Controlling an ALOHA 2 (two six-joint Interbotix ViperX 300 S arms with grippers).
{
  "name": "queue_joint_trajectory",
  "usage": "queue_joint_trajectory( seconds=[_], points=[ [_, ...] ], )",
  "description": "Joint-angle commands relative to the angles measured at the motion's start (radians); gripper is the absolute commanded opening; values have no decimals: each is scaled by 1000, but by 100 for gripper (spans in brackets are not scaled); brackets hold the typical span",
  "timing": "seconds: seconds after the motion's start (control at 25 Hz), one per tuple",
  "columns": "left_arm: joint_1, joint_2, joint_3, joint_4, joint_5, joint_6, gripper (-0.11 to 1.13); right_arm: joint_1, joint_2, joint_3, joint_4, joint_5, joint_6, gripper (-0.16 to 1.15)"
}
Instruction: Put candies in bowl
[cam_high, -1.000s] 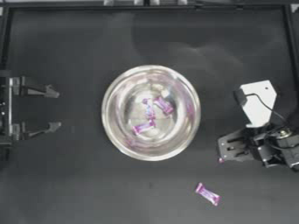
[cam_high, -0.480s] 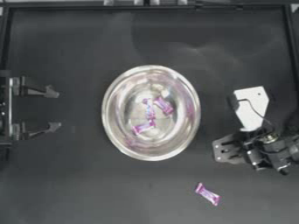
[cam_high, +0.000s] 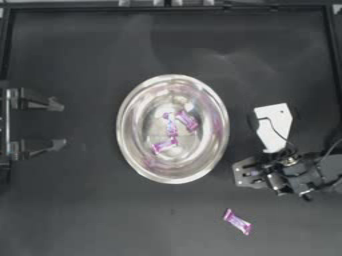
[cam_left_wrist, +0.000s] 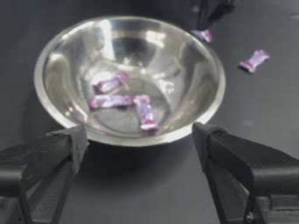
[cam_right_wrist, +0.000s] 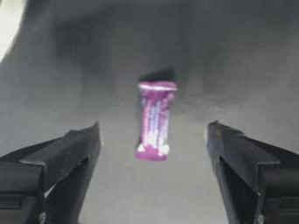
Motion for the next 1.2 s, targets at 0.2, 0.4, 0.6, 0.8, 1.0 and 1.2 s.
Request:
queue_joint_trajectory(
  seconds=[0.2,0.4,0.6,0.8,1.0,1.2],
  points=[
    [3,8,-14,2,-2,2,101,-12,52,-21,15,-64,-6,98],
    [3,8,-14,2,-2,2,101,-17,61,-14,20,-67,-8,98],
    [3,6,-12,2,-2,2,101,-21,69,-8,21,-71,-9,98],
    [3,5,-12,2,-2,2,101,-25,81,-3,21,-83,-9,98],
    [3,3,-12,2,-2,2,101,-25,91,9,29,-103,-11,98],
    [3,3,-14,2,-2,2,101,-25,91,15,35,-110,-11,98]
  ],
)
